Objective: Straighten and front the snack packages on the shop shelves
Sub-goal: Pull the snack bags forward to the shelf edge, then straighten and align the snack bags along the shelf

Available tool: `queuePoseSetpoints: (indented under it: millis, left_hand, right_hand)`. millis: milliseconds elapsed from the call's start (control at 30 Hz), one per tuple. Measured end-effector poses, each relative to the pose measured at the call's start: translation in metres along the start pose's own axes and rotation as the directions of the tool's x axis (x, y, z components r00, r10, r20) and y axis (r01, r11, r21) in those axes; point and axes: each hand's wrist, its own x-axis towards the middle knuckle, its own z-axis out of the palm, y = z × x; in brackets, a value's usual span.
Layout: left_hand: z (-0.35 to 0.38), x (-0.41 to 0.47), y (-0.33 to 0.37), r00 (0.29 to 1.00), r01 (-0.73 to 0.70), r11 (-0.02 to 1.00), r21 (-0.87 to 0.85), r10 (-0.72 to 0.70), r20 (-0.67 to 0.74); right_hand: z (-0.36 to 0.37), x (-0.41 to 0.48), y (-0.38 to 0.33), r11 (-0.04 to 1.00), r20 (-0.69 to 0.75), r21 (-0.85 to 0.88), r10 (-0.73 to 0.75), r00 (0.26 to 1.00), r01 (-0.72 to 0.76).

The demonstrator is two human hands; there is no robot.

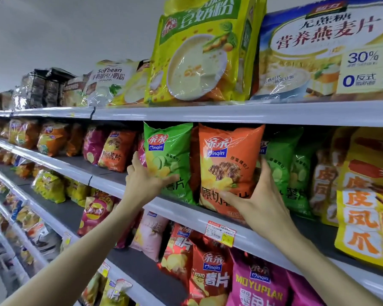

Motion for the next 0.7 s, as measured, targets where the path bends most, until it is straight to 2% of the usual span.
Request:
queuePoseSetpoints:
  millis: [200,467,600,700]
  left_hand:
    - [0.017,0.035,-0.013,0.999,-0.009,0.947,-0.321,0.025,0.048]
    - [0.009,0.063,-0.045,0.999,-0.04,0.852,-0.522,0.044,-0.005]
    - [-0.011,0.075,-0.06,0.996,-0.082,0.893,-0.443,0.066,-0.051]
    - [-0.027,0.08,-0.062,0.984,-0.168,0.921,-0.35,0.135,-0.117]
  right_hand:
    - [0.015,0.001,-0.005,0.997,-0.058,-0.064,0.037,0.998,-0.041]
    - [0.029,0.013,-0.013,0.997,-0.097,0.001,0.081,0.992,-0.081]
    - [0.047,0.012,-0.026,0.997,-0.149,0.043,0.07,0.986,-0.064]
    - [0.066,0.012,-0.037,0.995,-0.154,0.097,0.049,0.987,-0.034]
